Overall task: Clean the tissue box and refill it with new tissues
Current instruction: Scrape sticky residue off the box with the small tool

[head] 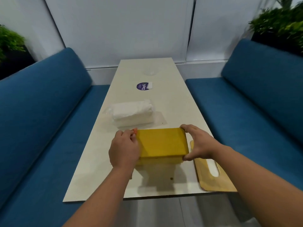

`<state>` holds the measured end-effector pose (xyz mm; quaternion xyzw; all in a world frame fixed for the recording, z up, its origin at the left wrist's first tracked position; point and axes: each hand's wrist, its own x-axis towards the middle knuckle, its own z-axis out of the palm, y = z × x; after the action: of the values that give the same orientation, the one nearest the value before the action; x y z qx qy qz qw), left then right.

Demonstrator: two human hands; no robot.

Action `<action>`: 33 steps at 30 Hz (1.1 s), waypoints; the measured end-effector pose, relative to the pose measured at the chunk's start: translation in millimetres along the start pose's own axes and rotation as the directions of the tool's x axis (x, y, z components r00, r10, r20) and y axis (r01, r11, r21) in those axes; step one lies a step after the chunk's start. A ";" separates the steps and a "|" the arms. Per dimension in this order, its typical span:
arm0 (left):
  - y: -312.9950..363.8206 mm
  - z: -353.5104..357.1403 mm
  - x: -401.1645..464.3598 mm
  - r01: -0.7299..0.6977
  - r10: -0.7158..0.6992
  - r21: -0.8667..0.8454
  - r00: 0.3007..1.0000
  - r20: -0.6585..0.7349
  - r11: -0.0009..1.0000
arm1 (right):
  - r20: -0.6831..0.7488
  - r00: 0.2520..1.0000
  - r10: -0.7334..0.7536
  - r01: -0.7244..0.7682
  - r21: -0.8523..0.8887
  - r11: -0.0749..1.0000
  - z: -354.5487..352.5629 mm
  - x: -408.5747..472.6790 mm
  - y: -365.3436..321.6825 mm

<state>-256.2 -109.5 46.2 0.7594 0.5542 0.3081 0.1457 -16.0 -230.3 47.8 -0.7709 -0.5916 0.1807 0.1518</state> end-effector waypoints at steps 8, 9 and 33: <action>-17.3 -8.1 6.2 0.251 -0.236 -0.258 0.968 0.088 0.933 | 0.145 0.988 -0.051 0.075 -0.166 0.983 -15.3 11.0 -18.3; -18.0 -7.9 5.9 0.280 -0.260 -0.298 0.960 0.107 0.913 | 0.159 0.984 -0.075 0.112 -0.237 0.965 -17.3 15.5 -26.0; -3.9 -46.0 11.4 0.389 -0.368 -0.699 0.910 0.191 0.600 | -0.128 0.971 -0.200 0.230 0.286 0.930 -17.6 29.2 -63.7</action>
<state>-285.8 -103.0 82.8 0.5087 0.5328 0.4529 0.5022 -55.7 -186.2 89.0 -0.6773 -0.6303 0.2130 0.3139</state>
